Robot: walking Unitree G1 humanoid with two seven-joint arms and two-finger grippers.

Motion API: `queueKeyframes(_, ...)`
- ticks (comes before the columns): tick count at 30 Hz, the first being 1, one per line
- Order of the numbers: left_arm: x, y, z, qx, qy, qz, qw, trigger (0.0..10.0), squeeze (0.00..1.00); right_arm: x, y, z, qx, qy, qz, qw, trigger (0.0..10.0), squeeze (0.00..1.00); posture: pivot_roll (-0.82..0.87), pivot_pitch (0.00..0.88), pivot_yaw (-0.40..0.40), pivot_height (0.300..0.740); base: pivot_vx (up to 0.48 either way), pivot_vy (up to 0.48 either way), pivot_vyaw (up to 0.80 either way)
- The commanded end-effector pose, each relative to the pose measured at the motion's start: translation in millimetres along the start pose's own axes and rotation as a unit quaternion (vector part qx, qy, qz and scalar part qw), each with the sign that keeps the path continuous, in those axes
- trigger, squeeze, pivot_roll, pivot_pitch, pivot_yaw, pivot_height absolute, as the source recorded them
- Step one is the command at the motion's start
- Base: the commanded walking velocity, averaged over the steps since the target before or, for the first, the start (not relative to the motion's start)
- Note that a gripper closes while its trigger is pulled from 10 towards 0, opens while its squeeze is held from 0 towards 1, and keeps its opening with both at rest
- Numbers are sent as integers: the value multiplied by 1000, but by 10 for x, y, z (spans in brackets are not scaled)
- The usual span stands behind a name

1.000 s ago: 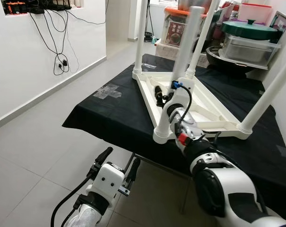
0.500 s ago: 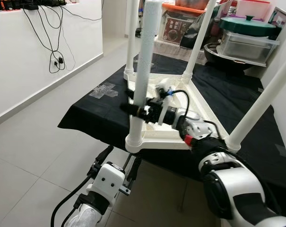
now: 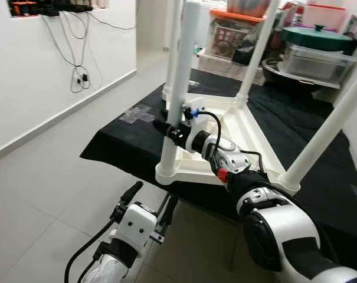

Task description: Building children table

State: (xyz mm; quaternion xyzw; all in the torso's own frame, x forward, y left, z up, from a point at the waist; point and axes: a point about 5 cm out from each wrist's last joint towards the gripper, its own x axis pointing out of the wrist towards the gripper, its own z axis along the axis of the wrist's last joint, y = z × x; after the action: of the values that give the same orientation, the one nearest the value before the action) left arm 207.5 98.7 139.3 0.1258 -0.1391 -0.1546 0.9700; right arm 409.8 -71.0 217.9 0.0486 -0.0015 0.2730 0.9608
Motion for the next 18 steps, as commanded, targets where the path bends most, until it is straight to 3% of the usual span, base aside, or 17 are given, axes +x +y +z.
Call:
queueKeyframes(1, 1, -22, -7, 5, 1, -6, 1000, 10000, 0, -97, -332, 42, 0, -1, -186, 983, 0, 0, 74, 20, -133, 740, 0, 0, 0)
queueKeyframes(3, 4, -23, -7, 5, 1, -6, 1000, 10000, 0, -230, -554, 19, -6, 9, -344, 939, 0, 0, 75, 22, -133, 740, 0, 0, 0)
queueKeyframes(5, 4, -23, -7, 5, 1, -6, 1000, 10000, 0, -230, -554, 19, -6, 9, -344, 939, 0, 0, 75, 22, -133, 740, 0, 0, 0)
queueKeyframes(6, 6, -24, -8, 6, 1, -6, 1000, 10000, 0, -288, -617, 2, 8, 9, -400, 917, 0, 0, 75, 22, -133, 740, 0, 0, 0)
queueKeyframes(7, 5, -26, -9, 6, 1, -7, 1000, 10000, 0, -298, -606, -11, 22, 7, -424, 905, 0, 0, 76, 18, -131, 740, 0, 0, 0)
queueKeyframes(10, 5, -27, -9, 7, 1, -7, 1000, 10000, 0, -284, -555, -20, 38, 5, -440, 897, 0, 0, 76, 17, -132, 740, 0, 0, 0)
queueKeyframes(11, 5, -29, -10, 7, 1, -8, 1000, 10000, 0, -257, -513, -19, 45, 3, -432, 901, 10000, 0, 76, 18, -133, 740, 0, 0, 0)
queueKeyframes(12, 5, -29, -10, 7, 1, -8, 1000, 10000, 0, -257, -513, -19, 45, 3, -432, 901, 10000, 0, 76, 18, -133, 740, 0, 0, 0)
queueKeyframes(14, 4, -33, -14, 7, 2, -9, 1000, 10000, 0, -167, -380, -15, 65, -16, -374, 925, 10000, 0, 74, 14, -131, 740, 0, 0, 0)
queueKeyframes(17, 3, -37, -17, 7, 3, -9, 1000, 10000, 0, -138, -330, -15, 72, -25, -350, 934, 10000, 0, 75, 12, -132, 740, 0, 0, 0)
queueKeyframes(18, 4, -37, -17, 7, 3, -9, 1000, 10000, 0, -133, -312, -20, 67, -32, -337, 939, 10000, 1000, 79, 15, -135, 740, 0, 0, 0)
